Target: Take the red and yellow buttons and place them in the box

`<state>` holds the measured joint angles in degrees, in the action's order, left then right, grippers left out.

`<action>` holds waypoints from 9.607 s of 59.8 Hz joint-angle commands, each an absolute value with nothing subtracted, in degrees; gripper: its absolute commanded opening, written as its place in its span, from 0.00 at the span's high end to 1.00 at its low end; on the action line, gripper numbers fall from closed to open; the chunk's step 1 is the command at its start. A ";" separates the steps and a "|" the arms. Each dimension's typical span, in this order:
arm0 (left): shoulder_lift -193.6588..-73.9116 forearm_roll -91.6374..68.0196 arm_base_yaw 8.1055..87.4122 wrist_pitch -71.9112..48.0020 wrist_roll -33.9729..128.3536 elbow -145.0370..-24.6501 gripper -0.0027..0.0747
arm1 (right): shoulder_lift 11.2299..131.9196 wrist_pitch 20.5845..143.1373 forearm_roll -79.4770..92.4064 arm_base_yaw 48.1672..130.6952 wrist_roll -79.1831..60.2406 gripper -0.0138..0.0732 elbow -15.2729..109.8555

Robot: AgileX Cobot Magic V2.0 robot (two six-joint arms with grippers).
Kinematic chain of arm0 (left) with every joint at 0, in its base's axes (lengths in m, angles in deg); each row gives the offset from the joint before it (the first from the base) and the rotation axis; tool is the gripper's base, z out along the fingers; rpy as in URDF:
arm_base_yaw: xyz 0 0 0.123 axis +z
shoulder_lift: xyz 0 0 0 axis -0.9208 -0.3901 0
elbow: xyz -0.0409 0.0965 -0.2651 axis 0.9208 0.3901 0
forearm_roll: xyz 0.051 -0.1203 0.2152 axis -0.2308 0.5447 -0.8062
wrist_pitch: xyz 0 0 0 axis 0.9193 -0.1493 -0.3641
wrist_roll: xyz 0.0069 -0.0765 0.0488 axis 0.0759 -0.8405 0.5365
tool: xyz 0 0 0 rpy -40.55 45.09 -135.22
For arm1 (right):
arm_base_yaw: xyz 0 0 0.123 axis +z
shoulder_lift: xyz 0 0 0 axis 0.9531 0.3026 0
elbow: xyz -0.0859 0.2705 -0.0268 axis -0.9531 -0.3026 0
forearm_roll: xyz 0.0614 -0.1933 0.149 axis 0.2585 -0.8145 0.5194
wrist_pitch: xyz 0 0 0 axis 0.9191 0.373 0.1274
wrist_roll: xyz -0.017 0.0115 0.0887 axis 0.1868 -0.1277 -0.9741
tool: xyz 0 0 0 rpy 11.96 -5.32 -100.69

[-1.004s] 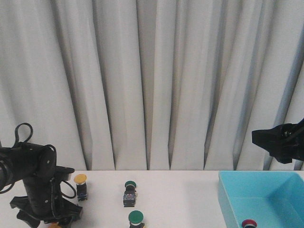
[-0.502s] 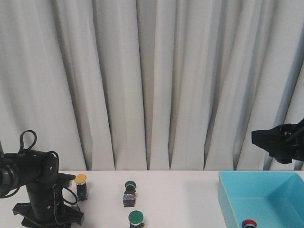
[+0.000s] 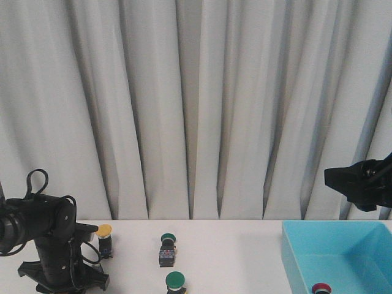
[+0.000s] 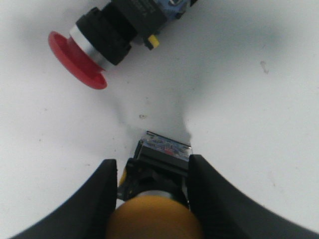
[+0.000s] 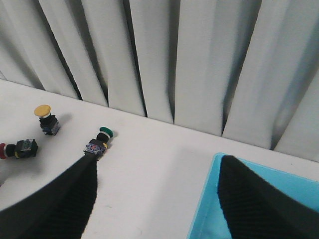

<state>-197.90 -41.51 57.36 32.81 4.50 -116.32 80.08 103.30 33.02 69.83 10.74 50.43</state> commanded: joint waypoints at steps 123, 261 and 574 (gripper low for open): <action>-175.11 12.32 42.79 42.66 18.64 -137.88 0.96 | 87.99 84.66 24.48 100.34 40.21 0.67 52.29; -175.06 -0.20 65.15 45.34 37.10 -137.88 0.98 | 88.38 86.46 24.01 66.41 12.88 0.75 52.29; -74.68 -52.47 67.28 -28.65 -3.29 -25.26 0.96 | 74.96 90.24 -5.38 65.60 -18.17 0.85 67.08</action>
<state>-75.53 -52.29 69.53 -25.41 -3.58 -25.93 75.61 94.52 -5.50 65.70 -18.64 65.47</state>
